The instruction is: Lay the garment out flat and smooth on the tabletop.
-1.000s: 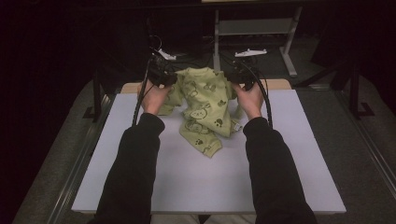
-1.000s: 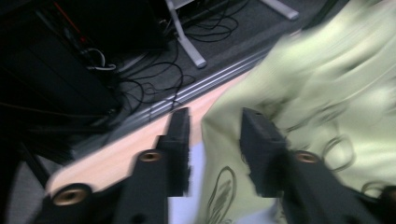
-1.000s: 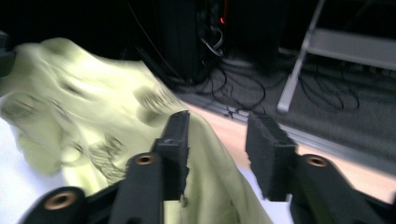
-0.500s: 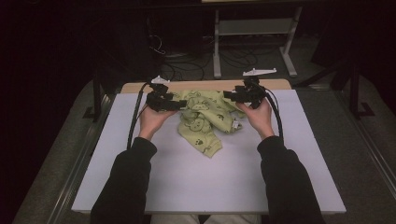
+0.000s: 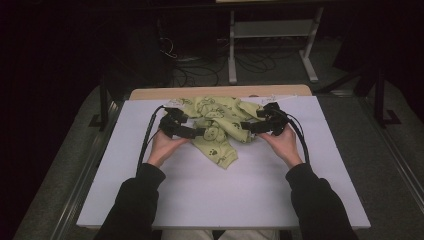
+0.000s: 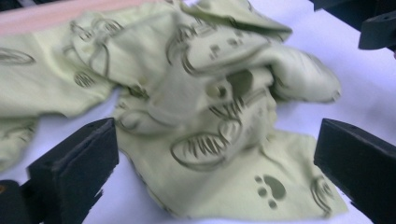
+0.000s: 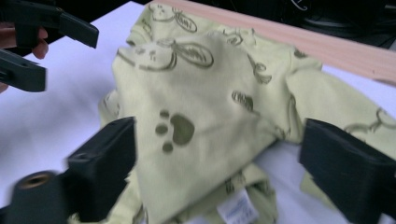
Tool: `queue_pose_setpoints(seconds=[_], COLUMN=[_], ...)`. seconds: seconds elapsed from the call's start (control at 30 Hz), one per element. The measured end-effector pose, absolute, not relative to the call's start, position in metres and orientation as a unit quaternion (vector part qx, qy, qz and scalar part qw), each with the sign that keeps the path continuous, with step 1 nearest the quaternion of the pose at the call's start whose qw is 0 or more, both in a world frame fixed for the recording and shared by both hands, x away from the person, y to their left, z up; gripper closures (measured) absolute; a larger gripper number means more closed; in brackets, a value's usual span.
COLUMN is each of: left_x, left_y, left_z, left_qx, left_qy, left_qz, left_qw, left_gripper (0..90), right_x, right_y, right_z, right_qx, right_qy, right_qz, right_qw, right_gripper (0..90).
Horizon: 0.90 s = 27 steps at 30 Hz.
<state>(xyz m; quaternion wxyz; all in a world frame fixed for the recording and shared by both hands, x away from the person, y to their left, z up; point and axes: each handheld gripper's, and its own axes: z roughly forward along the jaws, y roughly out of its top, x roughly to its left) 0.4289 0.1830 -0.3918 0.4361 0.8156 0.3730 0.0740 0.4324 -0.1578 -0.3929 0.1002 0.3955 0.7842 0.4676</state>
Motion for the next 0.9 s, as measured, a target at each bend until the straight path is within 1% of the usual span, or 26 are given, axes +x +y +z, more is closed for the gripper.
queue_pose_setpoints(seconds=[0.03, 0.07, 0.3, 0.6, 0.67, 0.73, 0.83, 0.9], left_x=[0.426, 0.423, 0.407, 0.392, 0.389, 0.386, 0.384, 0.383], left_y=[0.183, 0.183, 0.182, 0.166, 0.159, 0.152, 0.144, 0.139], left_z=[-0.392, -0.393, -0.397, -0.409, -0.413, -0.417, -0.423, -0.426], left_qx=[0.818, 0.818, 0.822, 0.825, 0.829, 0.834, 0.839, 0.843], left_qy=[0.370, 0.369, 0.361, 0.344, 0.338, 0.331, 0.322, 0.313], left_qz=[0.077, 0.077, 0.075, 0.051, 0.045, 0.039, 0.028, 0.016], left_qw=[0.434, 0.433, 0.433, 0.446, 0.444, 0.440, 0.437, 0.438], left_gripper=[0.0, 0.0, 0.0, 0.0, 0.0, 0.0, 2.0, 5.4], right_x=[0.431, 0.430, 0.419, 0.413, 0.413, 0.414, 0.415, 0.415], right_y=[-0.159, -0.161, -0.175, -0.189, -0.191, -0.193, -0.195, -0.196], right_z=[-0.394, -0.396, -0.404, -0.419, -0.422, -0.426, -0.431, -0.434], right_qx=[0.398, 0.399, 0.402, 0.419, 0.420, 0.423, 0.425, 0.425], right_qy=[0.785, 0.786, 0.788, 0.788, 0.789, 0.791, 0.796, 0.798], right_qz=[0.464, 0.463, 0.458, 0.443, 0.440, 0.434, 0.424, 0.420], right_qw=[0.098, 0.095, 0.086, 0.081, 0.081, 0.081, 0.076, 0.075], right_gripper=[1.5, 0.3, 0.3, 0.8, 2.9, 3.1, 4.9, 5.0])
